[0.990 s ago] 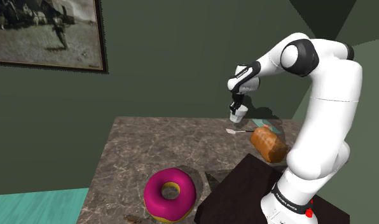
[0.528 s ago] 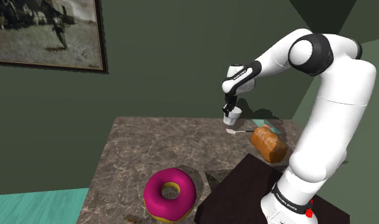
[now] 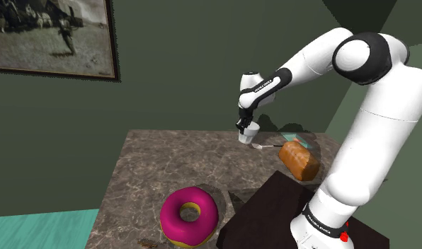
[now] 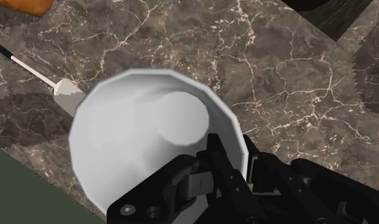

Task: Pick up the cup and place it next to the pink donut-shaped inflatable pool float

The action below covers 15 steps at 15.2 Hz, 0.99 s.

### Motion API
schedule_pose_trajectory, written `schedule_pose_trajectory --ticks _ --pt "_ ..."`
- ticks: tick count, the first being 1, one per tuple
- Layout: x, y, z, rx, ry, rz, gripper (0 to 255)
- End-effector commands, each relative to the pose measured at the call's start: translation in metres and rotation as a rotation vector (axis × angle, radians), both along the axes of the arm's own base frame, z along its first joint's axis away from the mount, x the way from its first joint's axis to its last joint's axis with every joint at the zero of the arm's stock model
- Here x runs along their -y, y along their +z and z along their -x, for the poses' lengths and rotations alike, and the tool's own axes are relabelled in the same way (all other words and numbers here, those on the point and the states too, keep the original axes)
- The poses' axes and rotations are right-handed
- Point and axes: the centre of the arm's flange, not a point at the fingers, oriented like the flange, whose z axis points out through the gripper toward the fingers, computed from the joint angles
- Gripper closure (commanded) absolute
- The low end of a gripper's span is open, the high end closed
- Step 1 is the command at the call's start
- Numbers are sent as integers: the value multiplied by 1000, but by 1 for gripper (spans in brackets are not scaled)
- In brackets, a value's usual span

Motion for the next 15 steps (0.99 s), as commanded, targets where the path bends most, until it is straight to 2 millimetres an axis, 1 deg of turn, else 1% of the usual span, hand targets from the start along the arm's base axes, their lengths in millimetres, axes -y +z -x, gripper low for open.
schedule_pose_trajectory --ticks 1,15 --pt "-27 1 -3 1 -2 0 255" --pt "-211 1 -24 1 -2 0 255"
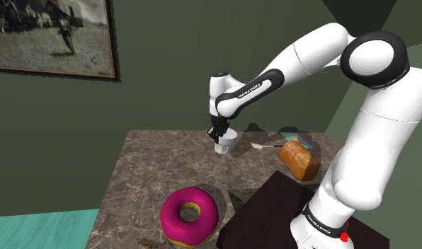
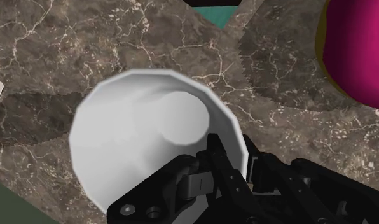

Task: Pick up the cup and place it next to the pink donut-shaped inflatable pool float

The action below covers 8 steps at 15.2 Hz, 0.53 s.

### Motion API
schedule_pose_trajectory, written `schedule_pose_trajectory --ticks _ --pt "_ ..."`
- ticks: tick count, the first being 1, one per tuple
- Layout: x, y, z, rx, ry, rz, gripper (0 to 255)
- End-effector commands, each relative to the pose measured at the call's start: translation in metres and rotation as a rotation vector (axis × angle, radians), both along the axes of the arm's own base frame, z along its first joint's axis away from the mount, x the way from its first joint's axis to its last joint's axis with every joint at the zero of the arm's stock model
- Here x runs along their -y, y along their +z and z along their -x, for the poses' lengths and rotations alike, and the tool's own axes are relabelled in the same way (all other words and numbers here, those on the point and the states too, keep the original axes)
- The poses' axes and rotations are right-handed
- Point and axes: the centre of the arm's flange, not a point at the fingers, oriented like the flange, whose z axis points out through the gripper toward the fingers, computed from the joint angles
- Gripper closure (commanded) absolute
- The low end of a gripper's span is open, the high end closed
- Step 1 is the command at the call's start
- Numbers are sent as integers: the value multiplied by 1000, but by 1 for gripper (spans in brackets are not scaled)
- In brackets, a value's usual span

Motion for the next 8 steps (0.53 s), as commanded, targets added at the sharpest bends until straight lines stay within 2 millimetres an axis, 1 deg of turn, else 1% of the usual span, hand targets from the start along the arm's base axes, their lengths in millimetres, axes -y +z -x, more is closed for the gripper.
schedule_pose_trajectory --ticks 1,8 --pt "-27 -1 -2 0 -2 0 255" --pt "-119 -1 -13 0 -2 0 255"
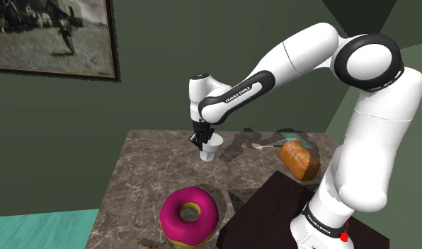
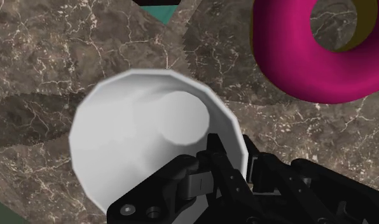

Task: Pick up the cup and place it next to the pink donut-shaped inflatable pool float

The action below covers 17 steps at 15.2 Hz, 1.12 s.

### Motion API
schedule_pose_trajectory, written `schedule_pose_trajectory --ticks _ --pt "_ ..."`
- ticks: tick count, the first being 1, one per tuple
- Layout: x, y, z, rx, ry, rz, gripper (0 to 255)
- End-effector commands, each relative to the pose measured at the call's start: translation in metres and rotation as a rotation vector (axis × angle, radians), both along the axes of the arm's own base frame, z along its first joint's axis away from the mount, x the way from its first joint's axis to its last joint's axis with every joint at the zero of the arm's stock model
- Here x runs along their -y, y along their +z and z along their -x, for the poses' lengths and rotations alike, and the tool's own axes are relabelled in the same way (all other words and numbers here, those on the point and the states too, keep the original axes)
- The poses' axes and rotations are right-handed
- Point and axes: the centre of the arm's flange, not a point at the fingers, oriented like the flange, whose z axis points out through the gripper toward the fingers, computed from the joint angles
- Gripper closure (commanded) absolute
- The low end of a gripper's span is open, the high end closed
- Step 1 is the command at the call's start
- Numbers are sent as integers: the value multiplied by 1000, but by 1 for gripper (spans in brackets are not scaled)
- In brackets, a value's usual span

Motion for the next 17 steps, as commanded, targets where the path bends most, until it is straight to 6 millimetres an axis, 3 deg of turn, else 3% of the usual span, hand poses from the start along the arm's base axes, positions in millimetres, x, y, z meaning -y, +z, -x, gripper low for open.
schedule_pose_trajectory --ticks 1,17 --pt "-27 0 -6 1 -1 0 255" --pt "-237 1 -30 1 -1 0 255"
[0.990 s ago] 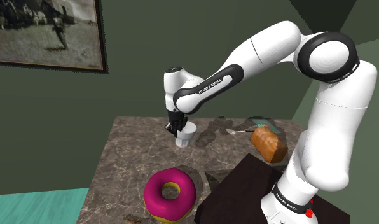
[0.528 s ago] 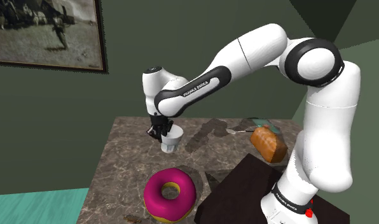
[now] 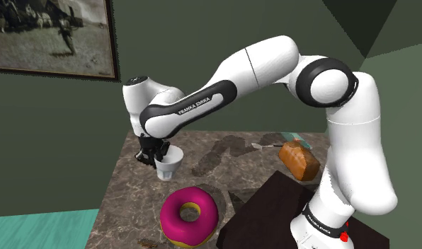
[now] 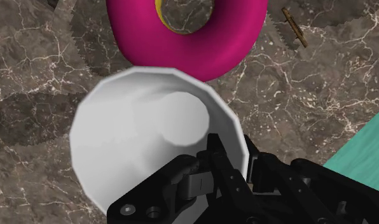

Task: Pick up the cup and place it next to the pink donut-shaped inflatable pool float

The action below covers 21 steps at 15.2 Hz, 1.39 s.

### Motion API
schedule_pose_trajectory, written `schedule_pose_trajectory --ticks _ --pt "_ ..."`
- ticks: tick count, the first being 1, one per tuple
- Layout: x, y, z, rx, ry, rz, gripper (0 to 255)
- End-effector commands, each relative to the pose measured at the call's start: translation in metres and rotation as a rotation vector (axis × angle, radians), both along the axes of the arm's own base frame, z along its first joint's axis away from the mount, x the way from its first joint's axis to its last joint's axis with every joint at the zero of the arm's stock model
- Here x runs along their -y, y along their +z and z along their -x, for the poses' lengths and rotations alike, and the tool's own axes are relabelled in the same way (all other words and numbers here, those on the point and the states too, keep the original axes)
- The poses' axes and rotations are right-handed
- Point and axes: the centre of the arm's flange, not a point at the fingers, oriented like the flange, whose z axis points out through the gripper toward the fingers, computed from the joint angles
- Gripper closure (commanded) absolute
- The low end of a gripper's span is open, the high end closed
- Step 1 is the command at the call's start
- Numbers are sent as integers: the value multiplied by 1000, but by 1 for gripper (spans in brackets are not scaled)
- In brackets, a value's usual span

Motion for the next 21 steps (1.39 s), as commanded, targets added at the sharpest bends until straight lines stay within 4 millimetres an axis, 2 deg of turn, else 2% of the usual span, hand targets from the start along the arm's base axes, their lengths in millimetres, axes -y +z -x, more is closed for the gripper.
schedule_pose_trajectory --ticks 1,11,21 --pt "-24 2 -4 0 -1 0 255" --pt "-157 2 -20 0 -1 0 255" --pt "-157 -50 -20 0 -1 0 255"
